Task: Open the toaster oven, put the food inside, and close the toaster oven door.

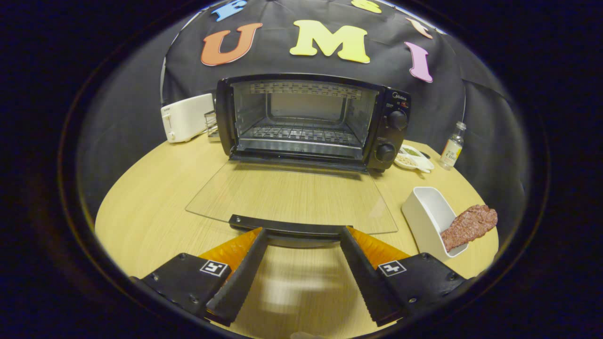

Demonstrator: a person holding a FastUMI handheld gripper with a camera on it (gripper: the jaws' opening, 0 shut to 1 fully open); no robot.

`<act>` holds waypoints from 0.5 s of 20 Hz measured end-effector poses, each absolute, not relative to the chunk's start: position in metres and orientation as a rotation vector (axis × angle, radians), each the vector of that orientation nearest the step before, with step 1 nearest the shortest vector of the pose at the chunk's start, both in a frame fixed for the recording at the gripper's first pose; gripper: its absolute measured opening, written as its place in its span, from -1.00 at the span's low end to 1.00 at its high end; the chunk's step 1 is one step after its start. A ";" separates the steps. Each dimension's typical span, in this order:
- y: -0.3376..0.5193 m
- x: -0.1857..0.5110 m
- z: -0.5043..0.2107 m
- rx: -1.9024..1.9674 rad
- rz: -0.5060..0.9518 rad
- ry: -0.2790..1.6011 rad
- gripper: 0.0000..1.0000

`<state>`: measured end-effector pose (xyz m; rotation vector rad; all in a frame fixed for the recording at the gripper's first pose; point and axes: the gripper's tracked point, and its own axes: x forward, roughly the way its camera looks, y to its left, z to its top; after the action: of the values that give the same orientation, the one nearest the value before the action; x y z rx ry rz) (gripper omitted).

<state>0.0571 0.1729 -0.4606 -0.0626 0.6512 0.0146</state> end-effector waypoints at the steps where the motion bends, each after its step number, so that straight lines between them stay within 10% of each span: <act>1: 0.173 0.056 -0.459 -0.057 0.024 0.656 1.00; 10: 0.090 0.060 -0.367 -0.087 0.063 0.526 1.00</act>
<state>0.0596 0.0898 -0.3675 -0.0870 0.5262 0.0629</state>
